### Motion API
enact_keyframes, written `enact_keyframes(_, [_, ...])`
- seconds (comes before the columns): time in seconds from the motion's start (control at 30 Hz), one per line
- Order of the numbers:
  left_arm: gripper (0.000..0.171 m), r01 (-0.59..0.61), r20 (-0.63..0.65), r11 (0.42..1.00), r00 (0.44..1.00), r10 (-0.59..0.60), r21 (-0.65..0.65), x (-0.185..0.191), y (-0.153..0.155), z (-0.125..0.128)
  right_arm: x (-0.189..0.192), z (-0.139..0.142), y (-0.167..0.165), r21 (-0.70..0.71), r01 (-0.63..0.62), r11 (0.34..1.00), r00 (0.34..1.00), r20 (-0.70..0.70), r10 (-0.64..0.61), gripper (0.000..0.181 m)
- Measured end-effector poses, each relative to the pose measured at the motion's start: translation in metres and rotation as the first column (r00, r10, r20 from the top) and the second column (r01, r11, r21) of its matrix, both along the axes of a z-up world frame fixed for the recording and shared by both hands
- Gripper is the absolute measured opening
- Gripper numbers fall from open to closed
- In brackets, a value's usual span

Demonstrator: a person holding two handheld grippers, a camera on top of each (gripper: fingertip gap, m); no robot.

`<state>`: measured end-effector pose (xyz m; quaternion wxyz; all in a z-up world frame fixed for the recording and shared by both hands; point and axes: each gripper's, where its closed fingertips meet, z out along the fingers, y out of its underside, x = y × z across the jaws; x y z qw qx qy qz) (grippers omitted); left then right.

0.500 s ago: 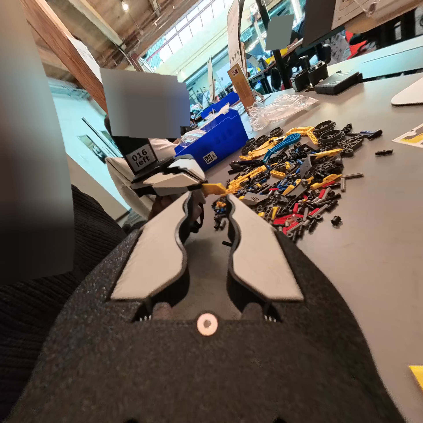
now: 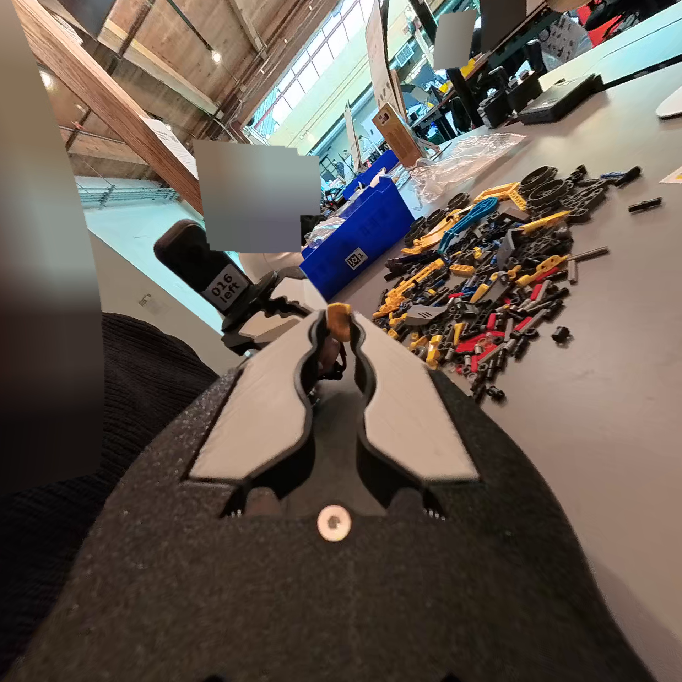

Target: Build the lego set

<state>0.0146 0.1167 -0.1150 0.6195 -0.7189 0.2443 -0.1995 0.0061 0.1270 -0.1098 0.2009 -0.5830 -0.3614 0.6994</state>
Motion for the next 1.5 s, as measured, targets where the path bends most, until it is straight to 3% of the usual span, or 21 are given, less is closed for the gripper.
enact_keyframes(0.3, [0.002,0.061,-0.025,0.998,0.998,-0.062,-0.031,0.011,-0.003,-0.009,0.001,-0.004,-0.006,0.152,-0.01,0.988,0.999,0.036,0.004,0.011])
enact_keyframes(0.4, [0.033,0.055,-0.018,0.998,0.998,-0.055,-0.007,0.006,-0.002,-0.004,0.007,-0.002,-0.005,0.272,-0.028,0.962,0.998,0.067,0.011,0.011])
enact_keyframes(0.57, [0.047,-0.048,0.084,0.995,0.996,0.041,0.082,-0.036,0.0,0.021,0.023,-0.039,-0.021,0.493,-0.234,0.838,0.938,0.342,0.061,0.011])
enact_keyframes(0.77, [0.048,-0.242,0.077,0.97,0.968,0.24,0.017,-0.1,0.01,0.012,0.039,-0.076,-0.056,0.462,-0.466,0.754,0.828,0.527,0.189,0.011])
enact_keyframes(1.0, [0.048,-0.251,0.09,0.967,0.963,0.253,-0.029,-0.108,0.013,0.004,0.036,-0.109,-0.082,0.43,-0.574,0.697,0.752,0.614,0.241,0.012])
enact_keyframes(1.27, [0.047,-0.241,0.066,0.969,0.967,0.244,-0.047,-0.103,0.014,-0.002,0.033,-0.112,-0.093,0.448,-0.591,0.671,0.755,0.601,0.264,0.012])
enact_keyframes(1.4, [0.049,-0.251,0.071,0.967,0.965,0.253,-0.046,-0.105,0.014,-0.001,0.034,-0.11,-0.094,0.486,-0.601,0.634,0.76,0.593,0.266,0.028])
enact_keyframes(1.5, [0.051,-0.255,0.074,0.966,0.963,0.257,-0.045,-0.106,0.014,-0.001,0.032,-0.107,-0.087,0.495,-0.573,0.653,0.776,0.584,0.239,0.031])
